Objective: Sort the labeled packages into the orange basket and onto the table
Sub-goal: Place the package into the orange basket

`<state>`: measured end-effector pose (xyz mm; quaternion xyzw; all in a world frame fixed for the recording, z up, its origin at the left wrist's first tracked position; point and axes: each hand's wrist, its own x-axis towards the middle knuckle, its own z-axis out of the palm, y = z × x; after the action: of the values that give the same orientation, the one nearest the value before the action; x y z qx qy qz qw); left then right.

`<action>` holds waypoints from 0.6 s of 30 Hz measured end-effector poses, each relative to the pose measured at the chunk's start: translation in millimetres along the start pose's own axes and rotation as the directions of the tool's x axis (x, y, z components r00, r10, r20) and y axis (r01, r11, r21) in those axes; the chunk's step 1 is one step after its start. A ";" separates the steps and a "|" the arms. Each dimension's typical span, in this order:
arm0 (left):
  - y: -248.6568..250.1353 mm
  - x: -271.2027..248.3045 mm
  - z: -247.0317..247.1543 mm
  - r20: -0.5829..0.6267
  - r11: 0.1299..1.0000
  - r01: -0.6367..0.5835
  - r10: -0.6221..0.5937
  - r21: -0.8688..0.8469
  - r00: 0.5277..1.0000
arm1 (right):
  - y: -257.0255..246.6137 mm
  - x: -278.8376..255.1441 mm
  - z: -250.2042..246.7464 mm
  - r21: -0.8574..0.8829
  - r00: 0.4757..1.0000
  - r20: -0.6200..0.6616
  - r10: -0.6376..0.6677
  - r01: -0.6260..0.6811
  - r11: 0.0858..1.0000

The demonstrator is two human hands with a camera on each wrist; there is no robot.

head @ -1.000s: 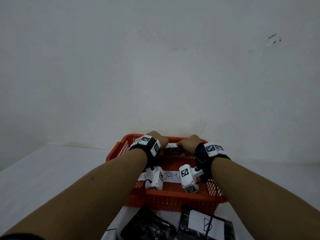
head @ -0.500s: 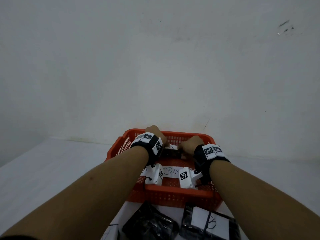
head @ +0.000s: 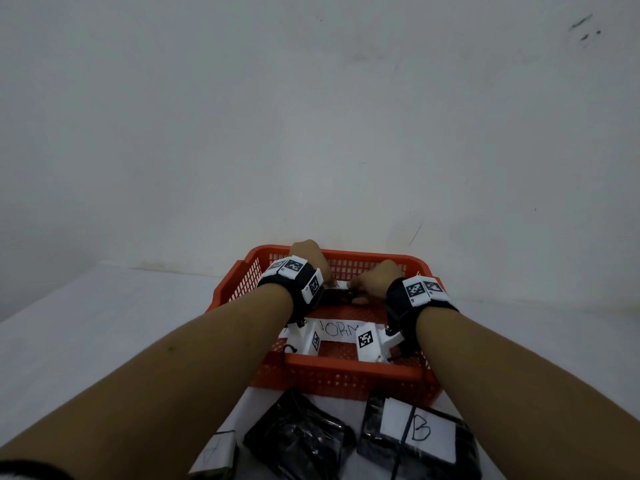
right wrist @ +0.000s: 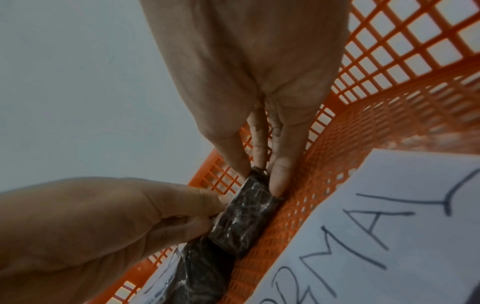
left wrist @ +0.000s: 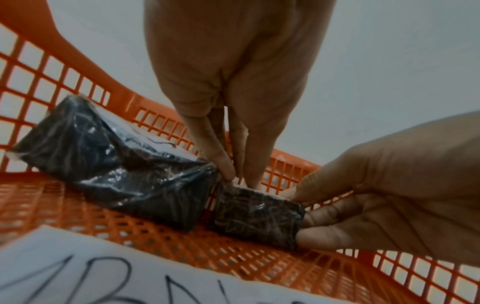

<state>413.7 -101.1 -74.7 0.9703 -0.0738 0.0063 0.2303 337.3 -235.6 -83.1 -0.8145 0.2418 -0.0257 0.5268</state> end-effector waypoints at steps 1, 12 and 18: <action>2.0 -3.0 -2.0 0.018 0.999 -0.036 0.035 0.031 0.999 | 0.2 -0.4 0.0 -0.003 1.000 -0.004 0.004 -0.004 1.000; 13.4 -19.5 -19.6 0.001 0.993 -0.109 0.109 -0.039 0.994 | -16.0 -14.1 -6.9 -0.348 0.979 -0.129 -0.155 0.102 0.932; 35.1 -31.1 -67.0 -0.038 0.958 -0.229 0.226 -0.175 0.973 | -50.6 -33.0 -33.6 -0.418 0.908 -0.128 -0.399 0.316 0.852</action>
<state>379.3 -97.7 -0.6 0.9308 -0.1830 0.0347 0.3145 316.7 -233.6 -17.1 -0.9257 0.1397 -0.1613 0.3123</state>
